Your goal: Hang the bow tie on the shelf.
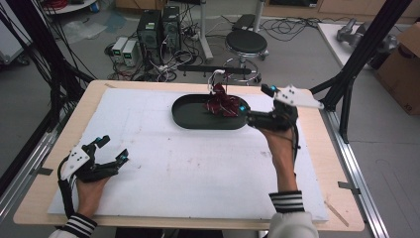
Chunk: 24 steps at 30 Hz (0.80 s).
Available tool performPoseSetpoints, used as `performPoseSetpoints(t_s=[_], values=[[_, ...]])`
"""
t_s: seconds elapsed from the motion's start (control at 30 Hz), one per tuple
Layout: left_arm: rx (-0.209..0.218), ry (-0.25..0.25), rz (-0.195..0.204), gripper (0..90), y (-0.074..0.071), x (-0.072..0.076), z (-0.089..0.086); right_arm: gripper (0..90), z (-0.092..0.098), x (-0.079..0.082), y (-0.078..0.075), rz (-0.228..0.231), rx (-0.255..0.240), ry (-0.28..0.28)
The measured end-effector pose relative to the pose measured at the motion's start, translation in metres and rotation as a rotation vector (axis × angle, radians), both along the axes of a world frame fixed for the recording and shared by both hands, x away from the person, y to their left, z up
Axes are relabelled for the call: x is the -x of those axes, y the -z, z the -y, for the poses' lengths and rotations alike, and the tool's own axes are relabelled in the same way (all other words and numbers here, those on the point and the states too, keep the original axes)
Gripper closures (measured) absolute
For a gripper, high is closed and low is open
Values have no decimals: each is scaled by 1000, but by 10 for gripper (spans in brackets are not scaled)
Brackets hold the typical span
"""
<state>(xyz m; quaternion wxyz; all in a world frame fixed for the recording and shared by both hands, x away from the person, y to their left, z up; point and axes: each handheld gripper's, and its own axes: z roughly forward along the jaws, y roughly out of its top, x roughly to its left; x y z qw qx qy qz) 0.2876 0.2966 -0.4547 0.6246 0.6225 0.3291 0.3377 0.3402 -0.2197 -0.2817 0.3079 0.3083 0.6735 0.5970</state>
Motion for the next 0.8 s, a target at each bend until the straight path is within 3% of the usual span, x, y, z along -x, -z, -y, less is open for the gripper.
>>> performPoseSetpoints(t_s=[0.03, 0.07, 0.17, 0.27, 0.3, 0.33, 0.37, 0.4, 0.57, 0.7, 0.8], values=[[0, 0, 0, 148, 0, 0, 0, 104, 7, 16, 14, 5, 16, 15], [0, 0, 0, 148, 0, 0, 0, 104, 7, 16, 14, 5, 16, 15], [-3, -2, 3, 148, 0, 0, 0, 104, 19, 41, 43, 32, 13, 54], [-2, -4, 5, 148, 0, 1, 0, 104, 29, 60, 84, 47, -20, 104], [-3, -5, 5, 148, 0, 1, 0, 104, 36, 67, 113, 52, -59, 157], [-3, -5, 5, 148, 0, 1, 0, 104, 36, 67, 113, 52, -59, 157], [-5, -6, 7, 147, 0, 1, 0, 104, 42, 69, 138, 44, -97, 193], [-4, -6, 7, 147, 0, 1, 1, 104, 45, 69, 148, 32, -96, 209], [-6, -9, 7, 147, 0, 1, 1, 104, 51, 66, 168, -30, -103, 223], [-7, -10, 6, 147, 0, 1, 1, 104, 48, 66, 171, -18, -55, 222], [-7, -11, 6, 148, 0, 1, 1, 104, 47, 66, 171, -21, -55, 221]])
